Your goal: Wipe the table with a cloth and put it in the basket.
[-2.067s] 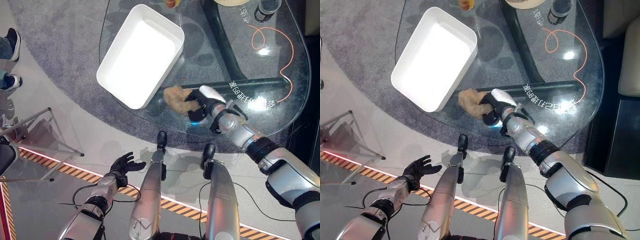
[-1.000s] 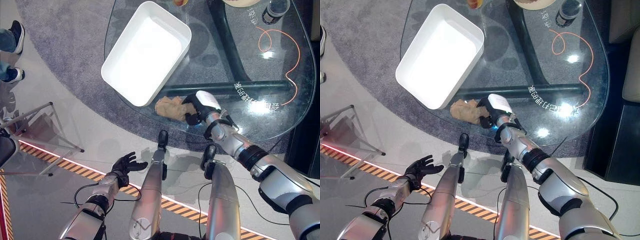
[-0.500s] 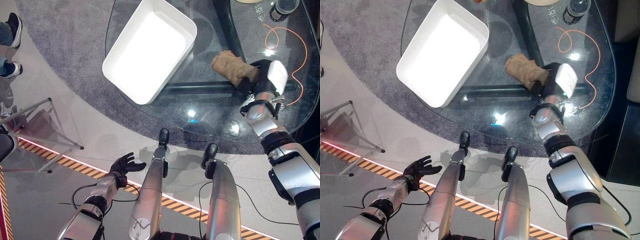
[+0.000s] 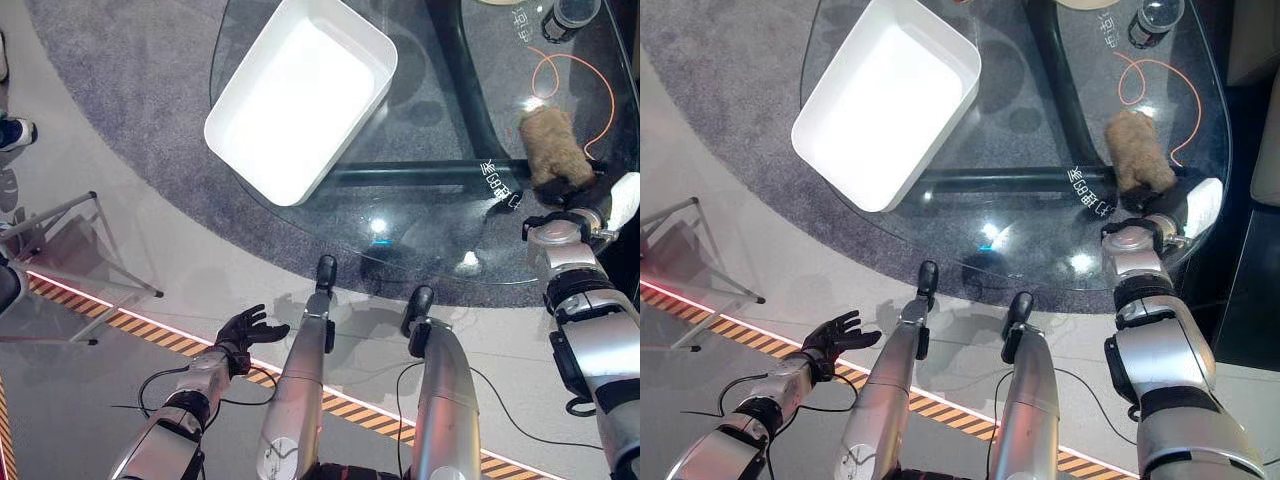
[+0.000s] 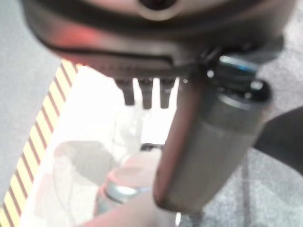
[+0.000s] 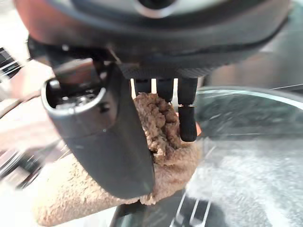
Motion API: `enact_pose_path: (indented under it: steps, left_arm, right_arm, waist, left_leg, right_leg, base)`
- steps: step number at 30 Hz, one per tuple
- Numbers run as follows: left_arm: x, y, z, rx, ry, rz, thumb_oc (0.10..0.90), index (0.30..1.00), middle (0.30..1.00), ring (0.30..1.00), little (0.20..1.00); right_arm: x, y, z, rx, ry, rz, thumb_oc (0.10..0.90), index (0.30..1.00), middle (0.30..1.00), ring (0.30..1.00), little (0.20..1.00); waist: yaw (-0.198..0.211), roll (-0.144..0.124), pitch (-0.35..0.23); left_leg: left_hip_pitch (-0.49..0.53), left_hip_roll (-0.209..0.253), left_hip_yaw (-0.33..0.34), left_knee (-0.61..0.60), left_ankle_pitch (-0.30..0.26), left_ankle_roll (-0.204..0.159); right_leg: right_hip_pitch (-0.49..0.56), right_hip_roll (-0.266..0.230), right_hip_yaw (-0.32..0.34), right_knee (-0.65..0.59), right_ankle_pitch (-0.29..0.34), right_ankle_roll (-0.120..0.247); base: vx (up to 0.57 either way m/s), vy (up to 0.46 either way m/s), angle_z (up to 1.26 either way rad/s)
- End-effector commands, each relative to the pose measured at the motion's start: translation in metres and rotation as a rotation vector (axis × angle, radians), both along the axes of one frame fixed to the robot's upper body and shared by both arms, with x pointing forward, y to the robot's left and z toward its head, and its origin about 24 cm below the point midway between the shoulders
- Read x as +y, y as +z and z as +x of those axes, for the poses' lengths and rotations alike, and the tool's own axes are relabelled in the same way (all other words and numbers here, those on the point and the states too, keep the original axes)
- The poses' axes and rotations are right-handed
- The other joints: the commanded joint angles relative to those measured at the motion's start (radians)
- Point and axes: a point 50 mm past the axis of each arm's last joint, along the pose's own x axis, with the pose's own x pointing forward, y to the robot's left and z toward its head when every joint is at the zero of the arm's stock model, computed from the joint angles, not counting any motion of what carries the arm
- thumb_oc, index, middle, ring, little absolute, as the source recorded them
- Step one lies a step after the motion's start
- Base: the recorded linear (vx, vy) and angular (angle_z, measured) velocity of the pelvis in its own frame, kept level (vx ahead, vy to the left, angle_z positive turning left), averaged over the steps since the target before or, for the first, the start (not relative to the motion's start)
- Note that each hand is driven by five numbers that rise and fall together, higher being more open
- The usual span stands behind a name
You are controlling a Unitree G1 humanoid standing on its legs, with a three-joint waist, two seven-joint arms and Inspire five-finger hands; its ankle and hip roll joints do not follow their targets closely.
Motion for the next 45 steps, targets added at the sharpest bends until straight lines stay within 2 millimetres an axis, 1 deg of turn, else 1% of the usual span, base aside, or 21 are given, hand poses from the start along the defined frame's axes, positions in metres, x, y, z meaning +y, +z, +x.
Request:
enact_pose_path:
  steps: [1,7,10,14,15,16,19,20,22,23,25,28,33,35,42,45]
  left_arm:
    - [0.031,-0.004,-0.015,0.049,0.065,0.052,0.800,0.900,0.900,0.900,0.900]
    - [0.032,-0.003,-0.013,0.046,0.065,0.051,0.800,0.900,0.900,0.900,0.900]
    - [0.031,-0.004,-0.013,0.046,0.065,0.051,0.800,0.900,0.900,0.900,0.900]
    - [0.031,-0.003,-0.014,0.042,0.070,0.050,0.800,0.900,0.900,0.900,0.900]
    - [0.032,-0.002,-0.013,0.039,0.070,0.049,0.800,0.900,0.900,0.900,0.900]
    - [0.032,-0.002,-0.013,0.039,0.070,0.048,0.800,0.900,0.900,0.900,0.900]
    - [0.032,-0.002,-0.013,0.035,0.069,0.048,0.800,0.900,0.900,0.900,0.900]
    - [0.031,-0.002,-0.012,0.033,0.070,0.047,0.800,0.900,0.900,0.900,0.900]
    - [0.030,-0.001,-0.012,0.030,0.067,0.046,0.800,0.900,0.900,0.900,0.900]
    - [0.029,-0.001,-0.012,0.026,0.068,0.045,0.800,0.900,0.900,0.900,0.900]
    - [0.029,-0.002,-0.012,0.026,0.065,0.047,0.800,0.900,0.900,0.900,0.900]
    - [0.030,-0.002,-0.013,0.026,0.063,0.050,0.800,0.900,0.900,0.900,0.900]
    - [0.026,-0.002,-0.012,0.025,0.052,0.054,0.800,0.900,0.900,0.900,0.900]
    - [0.026,-0.002,-0.012,0.025,0.050,0.054,0.800,0.900,0.900,0.900,0.900]
    - [0.026,-0.002,-0.012,0.028,0.040,0.057,0.800,0.900,0.900,0.900,0.900]
    - [0.025,-0.003,-0.012,0.028,0.039,0.057,0.800,0.900,0.900,0.900,0.900]
  right_arm:
    - [-0.063,0.022,-0.040,-0.049,-0.283,-0.077,0.100,0.300,0.300,0.300,0.200]
    - [-0.054,0.032,-0.031,-0.076,-0.219,-0.105,0.100,0.300,0.300,0.300,0.200]
    - [-0.041,0.044,-0.021,-0.113,-0.139,-0.164,0.100,0.300,0.300,0.300,0.200]
    - [-0.013,0.064,-0.006,-0.154,0.004,-0.291,0.100,0.300,0.300,0.300,0.200]
    - [0.003,0.073,0.002,-0.168,0.098,-0.347,0.100,0.300,0.300,0.300,0.200]
    - [0.004,0.073,0.002,-0.167,0.103,-0.353,0.100,0.300,0.300,0.300,0.200]
    - [0.017,0.080,0.006,-0.177,0.167,-0.416,0.100,0.300,0.300,0.300,0.200]
    - [0.032,0.085,0.011,-0.178,0.247,-0.466,0.100,0.300,0.300,0.300,0.200]
    - [0.050,0.091,0.016,-0.166,0.336,-0.548,0.100,0.300,0.300,0.300,0.200]
    - [0.064,0.093,0.019,-0.153,0.401,-0.601,0.100,0.300,0.300,0.300,0.200]
    - [0.078,0.094,0.021,-0.134,0.470,-0.660,0.100,0.300,0.300,0.300,0.200]
    - [0.087,0.093,0.023,-0.121,0.517,-0.703,0.100,0.300,0.300,0.300,0.200]
    - [0.118,0.086,0.025,-0.079,0.667,-0.796,0.100,0.300,0.300,0.300,0.200]
    - [0.123,0.085,0.026,-0.068,0.691,-0.806,0.100,0.300,0.300,0.300,0.200]
    - [0.158,0.075,0.026,0.005,0.881,-0.899,0.100,0.300,0.300,0.300,0.200]
    - [0.167,0.073,0.024,0.016,0.940,-0.922,0.100,0.300,0.300,0.300,0.200]
  waist:
    - [-0.016,-0.007,-0.024]
    - [-0.019,-0.009,-0.024]
    - [-0.019,-0.010,-0.024]
    - [-0.019,-0.012,-0.024]
    - [-0.019,-0.013,-0.024]
    - [-0.019,-0.013,-0.024]
    - [-0.020,-0.015,-0.024]
    - [-0.020,-0.017,-0.024]
    - [-0.020,-0.017,-0.024]
    - [-0.021,-0.018,-0.024]
    - [-0.019,-0.018,-0.024]
    - [-0.018,-0.019,-0.024]
    - [-0.017,-0.020,-0.024]
    - [-0.016,-0.020,-0.024]
    - [-0.012,-0.020,-0.024]
    - [-0.011,-0.020,-0.024]
  left_leg:
    - [0.014,-0.047,0.056,0.134,-0.112,0.084]
    - [0.021,-0.047,0.056,0.126,-0.110,0.082]
    - [0.026,-0.049,0.058,0.120,-0.109,0.080]
    - [0.027,-0.050,0.058,0.112,-0.104,0.077]
    - [0.028,-0.052,0.058,0.109,-0.104,0.076]
    - [0.028,-0.052,0.058,0.109,-0.103,0.076]
    - [0.028,-0.052,0.059,0.107,-0.103,0.074]
    - [0.029,-0.053,0.059,0.106,-0.102,0.074]
    - [0.031,-0.054,0.061,0.101,-0.100,0.073]
    - [0.032,-0.055,0.062,0.099,-0.098,0.072]
    - [0.037,-0.057,0.064,0.095,-0.097,0.072]
    - [0.038,-0.057,0.065,0.095,-0.097,0.071]
    - [0.040,-0.060,0.068,0.094,-0.096,0.069]
    - [0.040,-0.061,0.069,0.094,-0.095,0.069]
    - [0.048,-0.062,0.077,0.088,-0.090,0.066]
    - [0.050,-0.062,0.078,0.087,-0.089,0.065]
  right_leg:
    - [0.013,0.057,-0.002,-0.121,0.149,0.024]
    - [0.019,0.060,0.000,-0.132,0.152,0.025]
    - [0.025,0.059,-0.002,-0.138,0.152,0.025]
    - [0.026,0.062,-0.002,-0.146,0.152,0.025]
    - [0.027,0.062,-0.003,-0.149,0.151,0.024]
    - [0.027,0.062,-0.003,-0.148,0.151,0.024]
    - [0.027,0.062,-0.005,-0.151,0.150,0.024]
    - [0.028,0.063,-0.005,-0.152,0.149,0.024]
    - [0.031,0.063,-0.007,-0.157,0.148,0.022]
    - [0.034,0.064,-0.009,-0.159,0.146,0.021]
    - [0.040,0.063,-0.012,-0.163,0.145,0.019]
    - [0.042,0.062,-0.015,-0.166,0.143,0.018]
    - [0.049,0.062,-0.018,-0.169,0.140,0.015]
    - [0.050,0.062,-0.019,-0.170,0.140,0.014]
    - [0.060,0.061,-0.026,-0.176,0.139,0.010]
    - [0.062,0.061,-0.027,-0.177,0.138,0.010]
  base:
    - [0.00,0.000,0.00]
    - [0.00,0.000,0.00]
    - [0.00,0.000,0.00]
    - [0.00,0.000,0.00]
    - [-0.02,0.006,-0.03]
    - [-0.01,0.006,-0.06]
    - [-0.01,0.004,-0.03]
    - [0.00,0.000,0.00]
    - [0.00,0.000,0.00]
    - [0.00,0.000,0.00]
    - [0.00,0.000,0.00]
    - [0.00,0.000,0.00]
    - [0.00,0.000,0.00]
    - [0.00,0.000,0.00]
    - [0.00,0.000,0.00]
    - [0.00,0.000,0.00]
